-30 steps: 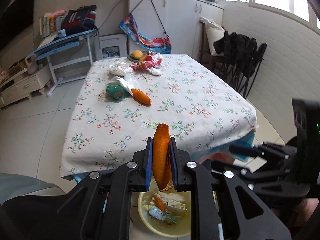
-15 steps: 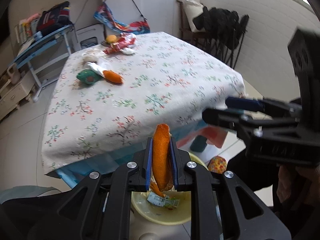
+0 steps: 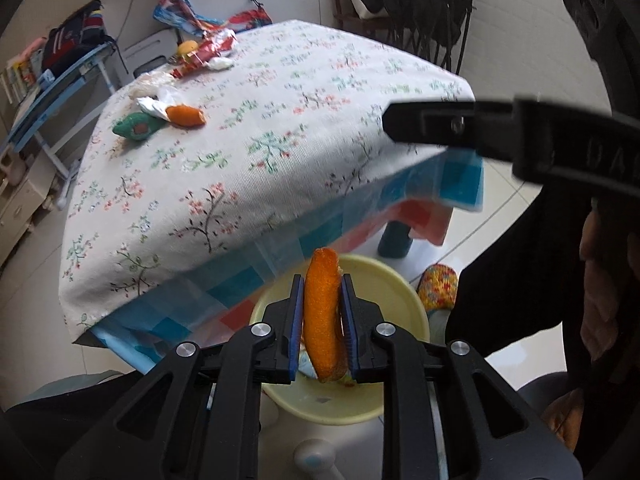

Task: Collect trash
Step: 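Carry the orange peel to the yellow basin and open the left gripper, then move both grippers back over the table toward the remaining trash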

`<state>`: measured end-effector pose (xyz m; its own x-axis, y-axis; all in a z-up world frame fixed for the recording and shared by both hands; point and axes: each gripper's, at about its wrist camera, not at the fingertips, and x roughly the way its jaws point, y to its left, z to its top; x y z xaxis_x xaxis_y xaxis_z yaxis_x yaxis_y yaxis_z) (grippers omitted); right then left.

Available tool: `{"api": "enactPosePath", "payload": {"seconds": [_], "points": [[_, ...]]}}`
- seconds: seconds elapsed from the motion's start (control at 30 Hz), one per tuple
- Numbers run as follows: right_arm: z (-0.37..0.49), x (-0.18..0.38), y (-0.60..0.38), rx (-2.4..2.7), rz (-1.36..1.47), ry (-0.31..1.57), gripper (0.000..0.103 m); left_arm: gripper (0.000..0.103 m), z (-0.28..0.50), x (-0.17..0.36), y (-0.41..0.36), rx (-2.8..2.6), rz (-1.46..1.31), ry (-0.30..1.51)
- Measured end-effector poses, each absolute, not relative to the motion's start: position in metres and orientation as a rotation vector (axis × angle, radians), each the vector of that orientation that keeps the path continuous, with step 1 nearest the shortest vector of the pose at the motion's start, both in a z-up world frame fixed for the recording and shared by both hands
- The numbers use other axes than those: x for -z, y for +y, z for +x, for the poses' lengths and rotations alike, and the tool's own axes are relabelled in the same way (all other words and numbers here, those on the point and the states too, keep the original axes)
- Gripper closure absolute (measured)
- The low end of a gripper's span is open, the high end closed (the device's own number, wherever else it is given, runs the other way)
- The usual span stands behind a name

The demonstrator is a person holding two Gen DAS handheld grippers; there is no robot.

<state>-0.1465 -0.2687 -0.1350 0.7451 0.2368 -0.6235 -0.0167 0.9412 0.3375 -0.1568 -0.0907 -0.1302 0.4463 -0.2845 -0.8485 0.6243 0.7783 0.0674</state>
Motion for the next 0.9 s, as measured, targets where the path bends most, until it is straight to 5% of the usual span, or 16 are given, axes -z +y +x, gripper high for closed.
{"api": "enactPosePath", "payload": {"seconds": [0.17,0.9], "points": [[-0.146,0.136,-0.271,-0.136,0.332,0.723,0.033,0.053,-0.158,0.133,-0.091,0.571,0.419,0.968],[-0.146,0.137,-0.274,-0.118,0.332,0.720,0.029,0.026,-0.135,0.096,-0.051,0.344,0.237,0.798]]}}
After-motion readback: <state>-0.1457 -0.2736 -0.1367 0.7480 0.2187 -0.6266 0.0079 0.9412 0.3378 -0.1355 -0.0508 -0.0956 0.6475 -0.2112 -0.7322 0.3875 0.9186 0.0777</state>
